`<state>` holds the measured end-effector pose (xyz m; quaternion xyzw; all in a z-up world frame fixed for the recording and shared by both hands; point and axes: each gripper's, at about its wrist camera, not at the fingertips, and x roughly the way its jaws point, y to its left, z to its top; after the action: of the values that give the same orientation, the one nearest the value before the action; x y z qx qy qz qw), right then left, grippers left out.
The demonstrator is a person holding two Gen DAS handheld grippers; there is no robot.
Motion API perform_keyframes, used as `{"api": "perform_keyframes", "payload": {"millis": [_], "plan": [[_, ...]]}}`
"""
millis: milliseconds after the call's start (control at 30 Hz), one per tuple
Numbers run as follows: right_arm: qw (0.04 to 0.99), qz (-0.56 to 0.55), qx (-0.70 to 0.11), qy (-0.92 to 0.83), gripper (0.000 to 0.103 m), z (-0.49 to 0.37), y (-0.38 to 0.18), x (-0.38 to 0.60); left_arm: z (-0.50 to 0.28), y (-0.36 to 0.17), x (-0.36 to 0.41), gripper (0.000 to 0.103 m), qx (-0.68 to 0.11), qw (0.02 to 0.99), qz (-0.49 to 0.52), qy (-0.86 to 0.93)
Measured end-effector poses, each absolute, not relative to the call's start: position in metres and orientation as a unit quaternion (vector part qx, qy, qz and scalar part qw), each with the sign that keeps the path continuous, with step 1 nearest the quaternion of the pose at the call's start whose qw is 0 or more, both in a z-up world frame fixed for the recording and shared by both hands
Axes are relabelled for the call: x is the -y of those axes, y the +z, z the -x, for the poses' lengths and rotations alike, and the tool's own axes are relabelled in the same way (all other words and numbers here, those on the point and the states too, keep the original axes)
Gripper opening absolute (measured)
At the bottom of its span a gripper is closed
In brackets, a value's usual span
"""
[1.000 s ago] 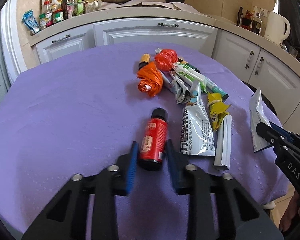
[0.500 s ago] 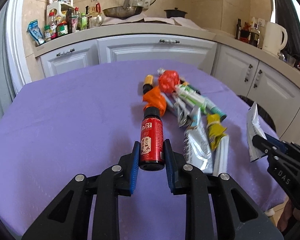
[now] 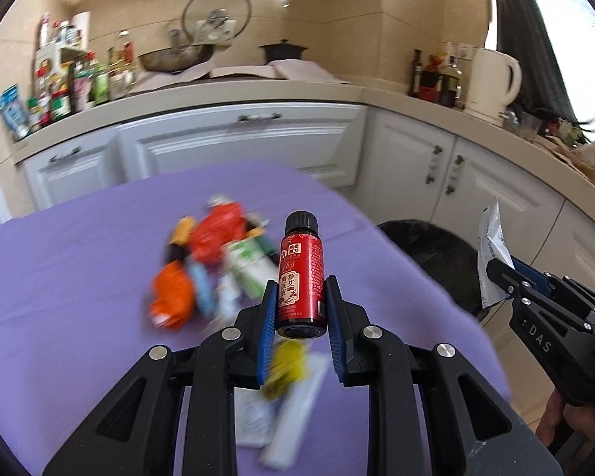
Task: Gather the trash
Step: 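Grasp the red bottle with the left tool while the right tool lifts the white tube, then carry both items over the black bin and open both tools to drop them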
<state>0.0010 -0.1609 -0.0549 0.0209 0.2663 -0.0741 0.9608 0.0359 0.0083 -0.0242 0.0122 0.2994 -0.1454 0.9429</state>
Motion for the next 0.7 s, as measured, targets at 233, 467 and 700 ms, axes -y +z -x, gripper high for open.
{"api": "perform_keyframes", "payload": {"millis": [233,467,700], "plan": [[0.958,-0.027,-0.263,-0.107,0.021,-0.018,-0.056,0.212,-0.058,-0.021,0.056,0.025,-0.292,0.941,-0.026,-0.171],[0.955,-0.037,-0.271,-0.118,0.021,-0.039,-0.072,0.251,-0.087,-0.038,0.110,0.025,-0.310,0.933,-0.045,-0.178],[0.950,-0.043,-0.285,-0.120,0.021,-0.059,-0.093,0.274,-0.110,-0.061,0.146,0.025,-0.338,0.921,-0.074,-0.180]]}}
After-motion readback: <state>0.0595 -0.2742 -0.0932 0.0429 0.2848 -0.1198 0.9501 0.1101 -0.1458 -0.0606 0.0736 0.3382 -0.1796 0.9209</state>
